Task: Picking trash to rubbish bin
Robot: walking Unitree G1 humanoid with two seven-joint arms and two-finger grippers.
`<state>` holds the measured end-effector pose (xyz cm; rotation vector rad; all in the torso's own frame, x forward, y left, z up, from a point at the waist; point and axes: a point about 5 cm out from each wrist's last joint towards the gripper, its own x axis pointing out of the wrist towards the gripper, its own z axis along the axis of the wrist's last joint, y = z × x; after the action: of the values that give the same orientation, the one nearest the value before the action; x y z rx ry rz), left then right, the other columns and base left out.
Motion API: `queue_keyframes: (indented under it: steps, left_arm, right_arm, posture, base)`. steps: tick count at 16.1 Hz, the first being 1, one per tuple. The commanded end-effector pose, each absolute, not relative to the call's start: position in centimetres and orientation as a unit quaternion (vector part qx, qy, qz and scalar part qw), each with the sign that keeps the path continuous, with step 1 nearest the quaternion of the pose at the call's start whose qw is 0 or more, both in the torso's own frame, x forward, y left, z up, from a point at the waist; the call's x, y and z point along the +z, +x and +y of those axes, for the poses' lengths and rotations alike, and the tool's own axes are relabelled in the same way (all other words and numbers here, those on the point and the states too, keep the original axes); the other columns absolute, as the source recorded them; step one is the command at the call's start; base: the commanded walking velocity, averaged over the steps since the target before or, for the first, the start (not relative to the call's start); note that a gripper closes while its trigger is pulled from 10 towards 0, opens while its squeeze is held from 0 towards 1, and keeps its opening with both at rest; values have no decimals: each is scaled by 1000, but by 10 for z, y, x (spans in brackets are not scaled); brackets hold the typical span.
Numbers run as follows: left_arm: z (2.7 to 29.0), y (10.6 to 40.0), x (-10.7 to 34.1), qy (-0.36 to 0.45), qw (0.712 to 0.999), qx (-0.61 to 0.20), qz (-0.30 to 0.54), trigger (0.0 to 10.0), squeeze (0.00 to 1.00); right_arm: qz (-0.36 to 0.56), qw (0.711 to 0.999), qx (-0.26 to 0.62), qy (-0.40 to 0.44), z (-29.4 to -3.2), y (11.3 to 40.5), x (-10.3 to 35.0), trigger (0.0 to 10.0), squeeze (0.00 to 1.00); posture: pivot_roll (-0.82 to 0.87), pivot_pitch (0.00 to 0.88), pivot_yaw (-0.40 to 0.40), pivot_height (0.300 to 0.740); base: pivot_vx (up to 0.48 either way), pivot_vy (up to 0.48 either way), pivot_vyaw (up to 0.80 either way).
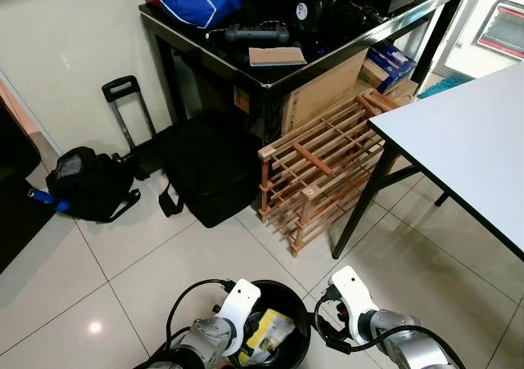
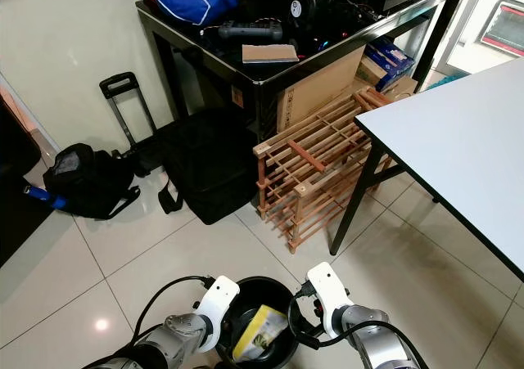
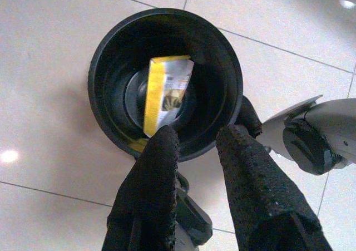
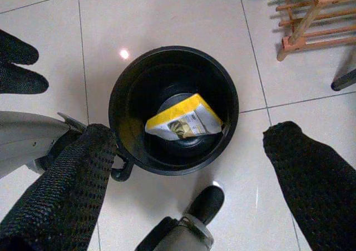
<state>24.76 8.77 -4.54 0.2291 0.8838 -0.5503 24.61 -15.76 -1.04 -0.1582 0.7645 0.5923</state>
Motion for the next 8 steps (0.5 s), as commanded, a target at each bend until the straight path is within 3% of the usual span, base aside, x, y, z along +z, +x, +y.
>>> queue_keyframes:
  steps: [1,8]
  left_arm:
    - [89,244,-48,117,858,-261,427,10000,0]
    - [97,269,-30,119,897,-222,364,10000,0]
  right_arm:
    - [371,881,284,-76,-157,244,-11,10000,0]
    - [319,918,230,-53,-161,263,2,10000,0]
  posture:
    - [-104,148,36,740]
    - [-96,143,46,740]
  base:
    - [0,0,0]
    - [0,0,0]
